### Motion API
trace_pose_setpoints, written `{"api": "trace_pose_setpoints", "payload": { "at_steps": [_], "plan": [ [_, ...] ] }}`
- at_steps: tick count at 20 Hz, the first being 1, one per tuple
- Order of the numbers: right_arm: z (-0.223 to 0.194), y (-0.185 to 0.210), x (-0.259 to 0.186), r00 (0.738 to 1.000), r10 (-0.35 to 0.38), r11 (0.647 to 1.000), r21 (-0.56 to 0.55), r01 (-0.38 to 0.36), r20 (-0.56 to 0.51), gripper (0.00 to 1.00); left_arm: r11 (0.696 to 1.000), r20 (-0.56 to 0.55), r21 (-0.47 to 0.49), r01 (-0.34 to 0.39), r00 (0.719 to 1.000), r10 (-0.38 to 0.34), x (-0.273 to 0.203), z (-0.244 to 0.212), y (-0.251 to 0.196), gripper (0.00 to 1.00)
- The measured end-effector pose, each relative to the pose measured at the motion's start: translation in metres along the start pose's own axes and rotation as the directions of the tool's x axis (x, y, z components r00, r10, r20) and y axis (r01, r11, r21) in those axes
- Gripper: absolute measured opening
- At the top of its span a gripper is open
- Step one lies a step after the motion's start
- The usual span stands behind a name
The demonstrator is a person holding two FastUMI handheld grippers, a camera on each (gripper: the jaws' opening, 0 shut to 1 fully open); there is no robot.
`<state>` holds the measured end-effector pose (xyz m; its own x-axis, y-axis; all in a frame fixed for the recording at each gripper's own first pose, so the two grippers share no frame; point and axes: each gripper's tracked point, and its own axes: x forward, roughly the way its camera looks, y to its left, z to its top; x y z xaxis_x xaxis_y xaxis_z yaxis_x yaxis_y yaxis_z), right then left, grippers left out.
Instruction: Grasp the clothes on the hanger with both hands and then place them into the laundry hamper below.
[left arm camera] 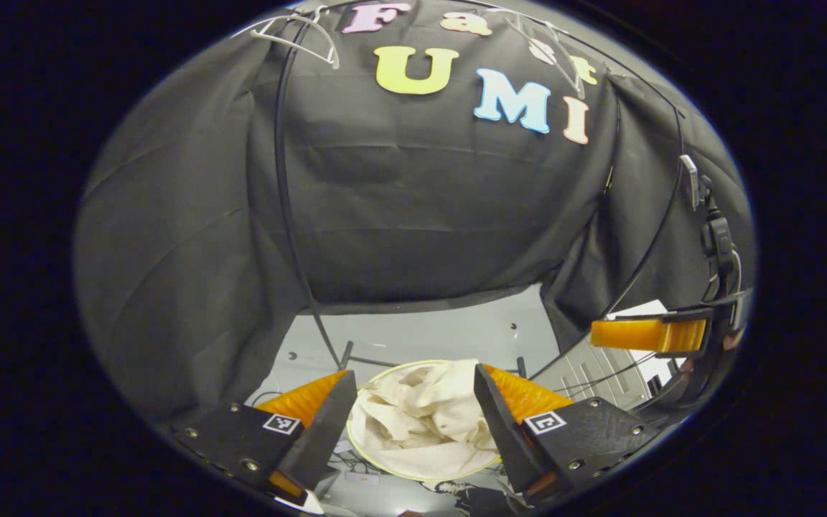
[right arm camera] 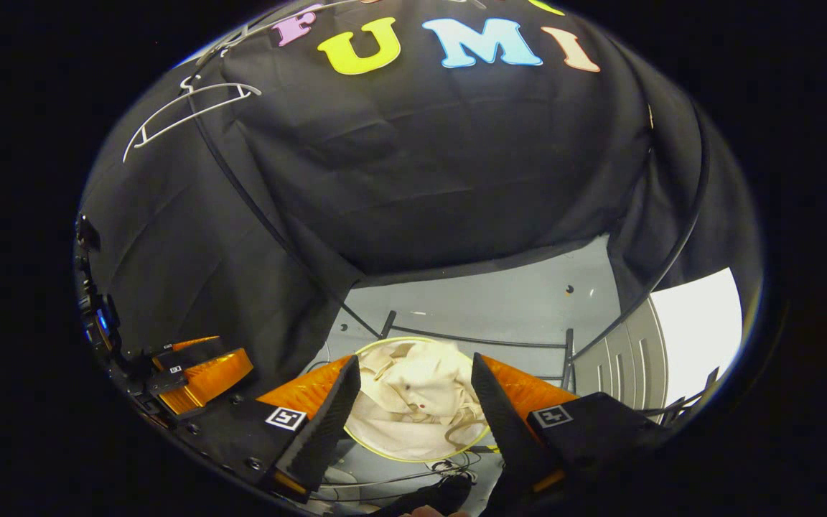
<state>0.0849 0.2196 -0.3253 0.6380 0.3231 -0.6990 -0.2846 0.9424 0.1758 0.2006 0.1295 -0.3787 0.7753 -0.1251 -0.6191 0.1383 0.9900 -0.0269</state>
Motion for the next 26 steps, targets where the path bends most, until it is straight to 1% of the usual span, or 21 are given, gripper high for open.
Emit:
{"api": "trace_pose_setpoints", "payload": {
  "at_steps": [2, 4, 6, 8, 9, 11, 12, 14, 15, 17, 19, 22, 23, 24, 26],
  "plan": [
    [0.014, -0.015, -0.014, 0.997, -0.016, 1.000, -0.004, 0.016, 0.070, 0.98, 0.999, 0.030, -0.006, -0.035, 0.999, 0.035, -0.015, 0.007, -0.002, 0.96],
    [0.030, -0.036, -0.028, 0.991, -0.045, 0.999, -0.010, 0.047, 0.129, 0.98, 0.997, 0.065, -0.036, -0.072, 0.995, 0.074, -0.032, 0.020, -0.011, 0.96],
    [0.053, -0.053, -0.042, 0.981, -0.040, 0.998, -0.035, 0.048, 0.188, 0.98, 0.990, 0.100, -0.075, -0.116, 0.987, 0.124, -0.057, 0.039, -0.022, 0.96],
    [0.080, -0.073, -0.063, 0.965, -0.047, 0.995, -0.078, 0.070, 0.258, 0.98, 0.981, 0.153, -0.098, -0.168, 0.971, 0.181, -0.087, 0.059, -0.033, 0.96],
    [0.093, -0.081, -0.076, 0.952, -0.046, 0.993, -0.090, 0.077, 0.302, 0.98, 0.976, 0.186, -0.107, -0.191, 0.960, 0.209, -0.103, 0.073, -0.040, 0.96],
    [0.116, -0.089, -0.100, 0.927, -0.023, 0.992, -0.109, 0.068, 0.373, 0.98, 0.968, 0.247, -0.119, -0.219, 0.938, 0.242, -0.130, 0.096, -0.063, 0.96],
    [0.128, -0.092, -0.113, 0.913, -0.012, 0.991, -0.118, 0.065, 0.407, 0.98, 0.965, 0.282, -0.120, -0.232, 0.924, 0.257, -0.144, 0.108, -0.072, 0.96],
    [0.150, -0.103, -0.140, 0.879, -0.003, 0.989, -0.131, 0.074, 0.478, 0.98, 0.960, 0.365, -0.107, -0.258, 0.888, 0.279, -0.174, 0.144, -0.089, 0.96],
    [0.159, -0.107, -0.153, 0.860, 0.001, 0.988, -0.136, 0.079, 0.510, 0.98, 0.956, 0.408, -0.095, -0.278, 0.865, 0.292, -0.188, 0.158, -0.099, 0.95],
    [0.174, -0.114, -0.178, 0.840, 0.012, 0.988, -0.138, 0.075, 0.542, 0.98, 0.947, 0.493, -0.096, -0.308, 0.812, 0.314, -0.219, 0.193, -0.120, 0.95],
    [0.185, -0.115, -0.201, 0.812, 0.031, 0.986, -0.149, 0.069, 0.583, 0.98, 0.951, 0.571, -0.113, -0.287, 0.765, 0.299, -0.249, 0.216, -0.147, 0.95],
    [0.206, -0.129, -0.238, 0.767, 0.029, 0.981, -0.166, 0.101, 0.641, 0.98, 0.951, 0.621, -0.151, -0.268, 0.723, 0.302, -0.291, 0.245, -0.172, 0.95],
    [0.210, -0.135, -0.249, 0.756, 0.024, 0.979, -0.168, 0.114, 0.654, 0.98, 0.953, 0.635, -0.157, -0.259, 0.712, 0.298, -0.301, 0.251, -0.181, 0.95],
    [0.212, -0.139, -0.260, 0.749, 0.019, 0.978, -0.167, 0.124, 0.662, 0.98, 0.954, 0.649, -0.161, -0.253, 0.701, 0.295, -0.298, 0.256, -0.192, 0.95],
    [0.216, -0.150, -0.284, 0.729, -0.006, 0.980, -0.141, 0.140, 0.684, 0.98, 0.957, 0.672, -0.176, -0.229, 0.683, 0.287, -0.318, 0.255, -0.208, 0.95]
  ]
}}
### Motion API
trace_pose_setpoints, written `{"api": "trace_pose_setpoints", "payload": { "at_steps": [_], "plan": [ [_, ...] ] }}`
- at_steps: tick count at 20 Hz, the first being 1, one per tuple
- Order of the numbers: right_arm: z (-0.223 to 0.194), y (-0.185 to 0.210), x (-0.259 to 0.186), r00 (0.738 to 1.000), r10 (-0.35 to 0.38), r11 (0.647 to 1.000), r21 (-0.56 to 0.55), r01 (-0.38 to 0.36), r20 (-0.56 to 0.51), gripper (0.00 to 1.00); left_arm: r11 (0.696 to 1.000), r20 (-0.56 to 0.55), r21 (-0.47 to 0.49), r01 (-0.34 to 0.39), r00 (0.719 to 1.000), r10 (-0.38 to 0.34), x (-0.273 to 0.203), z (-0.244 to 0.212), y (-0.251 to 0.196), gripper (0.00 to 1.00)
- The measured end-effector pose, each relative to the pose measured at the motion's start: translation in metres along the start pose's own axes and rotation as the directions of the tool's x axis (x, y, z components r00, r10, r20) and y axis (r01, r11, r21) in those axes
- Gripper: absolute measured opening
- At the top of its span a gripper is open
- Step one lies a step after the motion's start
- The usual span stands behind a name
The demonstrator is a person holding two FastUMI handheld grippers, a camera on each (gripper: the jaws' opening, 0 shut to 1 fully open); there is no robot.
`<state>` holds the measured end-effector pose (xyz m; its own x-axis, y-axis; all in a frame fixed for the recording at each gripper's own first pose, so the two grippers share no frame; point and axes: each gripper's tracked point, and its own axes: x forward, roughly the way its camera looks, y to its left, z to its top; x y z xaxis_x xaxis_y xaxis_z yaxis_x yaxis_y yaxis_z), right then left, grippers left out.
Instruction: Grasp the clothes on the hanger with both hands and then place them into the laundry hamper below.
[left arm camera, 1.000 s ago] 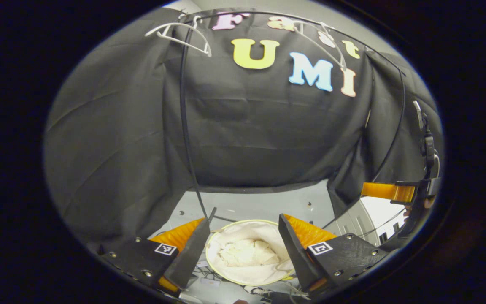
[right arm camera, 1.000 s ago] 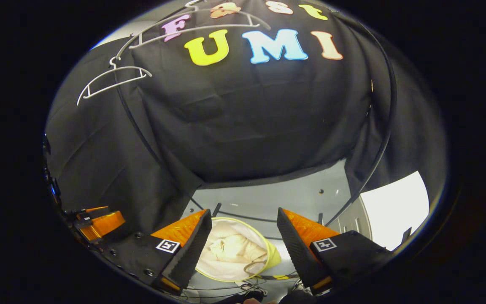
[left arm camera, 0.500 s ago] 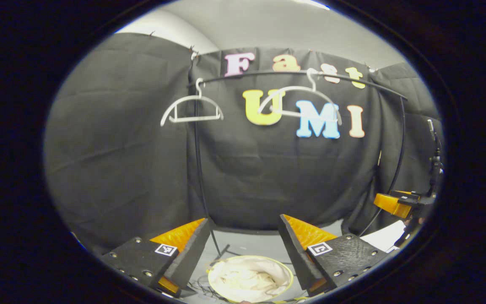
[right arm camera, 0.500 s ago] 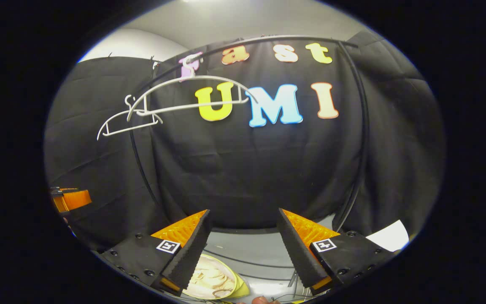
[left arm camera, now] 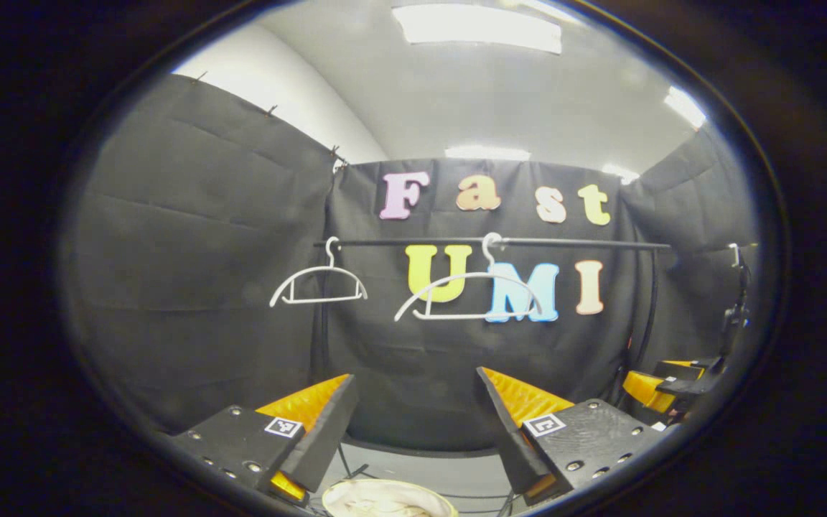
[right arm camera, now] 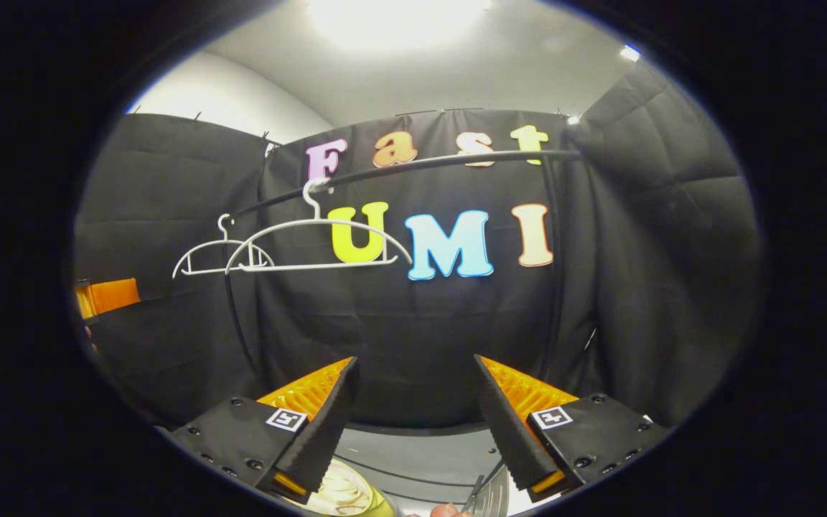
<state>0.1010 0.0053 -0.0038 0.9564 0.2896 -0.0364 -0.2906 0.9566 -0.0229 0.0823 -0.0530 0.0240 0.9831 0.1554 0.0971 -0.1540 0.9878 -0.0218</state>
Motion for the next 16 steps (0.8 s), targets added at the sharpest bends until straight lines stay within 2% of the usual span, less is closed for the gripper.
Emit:
{"api": "trace_pose_setpoints", "payload": {
  "at_steps": [3, 8, 12, 15, 16],
  "plan": [
    [0.017, -0.019, -0.029, 0.997, -0.073, 0.997, 0.027, 0.072, 0.027, 0.98, 0.998, 0.019, -0.019, 0.056, 0.998, -0.056, -0.020, 0.015, -0.010, 0.95],
    [0.013, -0.042, -0.064, 0.974, -0.220, 0.972, 0.095, 0.215, 0.052, 0.98, 0.999, 0.052, 0.030, 0.035, 0.998, -0.036, -0.031, 0.018, 0.011, 0.95],
    [-0.001, -0.039, -0.087, 0.956, -0.289, 0.953, 0.112, 0.282, 0.051, 0.98, 0.996, 0.026, 0.029, 0.084, 0.996, -0.085, -0.036, -0.006, 0.024, 0.95],
    [-0.007, -0.028, -0.104, 0.948, -0.314, 0.945, 0.118, 0.305, 0.061, 1.00, 0.995, 0.017, -0.012, 0.102, 0.995, -0.102, -0.044, -0.018, 0.037, 0.95],
    [-0.011, -0.026, -0.109, 0.945, -0.321, 0.943, 0.110, 0.314, 0.057, 0.98, 0.994, 0.017, -0.026, 0.103, 0.995, -0.102, -0.045, -0.020, 0.040, 0.95]
  ]
}}
